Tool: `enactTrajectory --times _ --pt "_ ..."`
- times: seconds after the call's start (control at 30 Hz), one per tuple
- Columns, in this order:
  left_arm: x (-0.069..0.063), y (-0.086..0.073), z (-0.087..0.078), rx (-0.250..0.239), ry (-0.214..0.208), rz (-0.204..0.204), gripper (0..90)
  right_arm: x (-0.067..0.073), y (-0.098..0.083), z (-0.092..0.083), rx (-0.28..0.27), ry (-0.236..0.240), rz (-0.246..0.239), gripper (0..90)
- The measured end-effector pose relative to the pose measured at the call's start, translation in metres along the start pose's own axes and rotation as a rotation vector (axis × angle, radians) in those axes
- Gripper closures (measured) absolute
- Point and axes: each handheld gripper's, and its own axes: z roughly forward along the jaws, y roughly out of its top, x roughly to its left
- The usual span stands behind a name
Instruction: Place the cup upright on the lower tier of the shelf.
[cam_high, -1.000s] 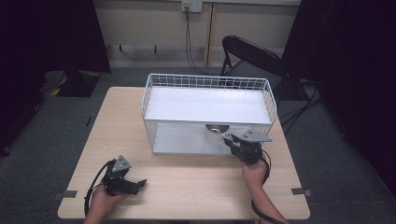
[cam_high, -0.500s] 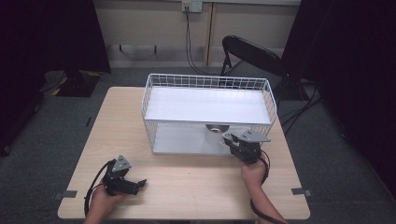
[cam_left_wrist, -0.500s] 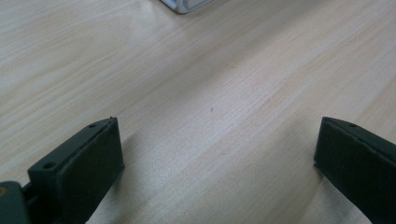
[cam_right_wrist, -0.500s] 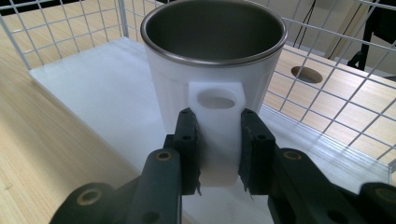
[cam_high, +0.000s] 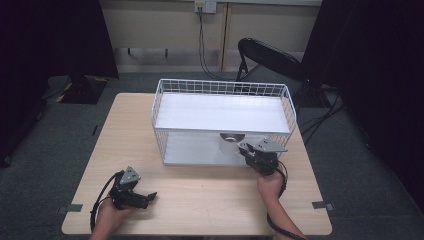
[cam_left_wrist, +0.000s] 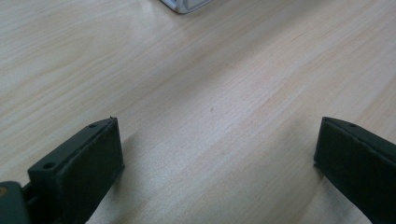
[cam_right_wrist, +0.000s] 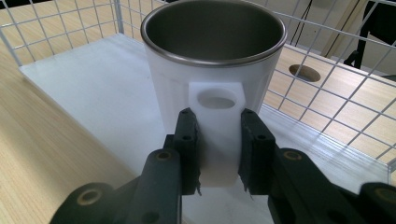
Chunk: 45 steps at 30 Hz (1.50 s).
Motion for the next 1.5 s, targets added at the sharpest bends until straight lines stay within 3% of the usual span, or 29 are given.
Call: enactTrajectory --times 1.3,1.43,1.5 --pt "-0.0002 0.0000 0.0002 0.001 -0.003 -0.002 0.3 -0.0052 -0.0014 0.0039 -0.011 -0.027 0.074 70.4" --pt "-0.0002 0.0000 0.0002 0.001 -0.003 -0.002 0.2 -0.0046 0.0002 0.0031 -0.017 -0.031 0.069 66.9" --pt "-0.0002 0.0000 0.0002 0.001 -0.003 -0.002 0.2 -0.0043 0.0009 0.0037 -0.009 -0.039 0.065 56.3"
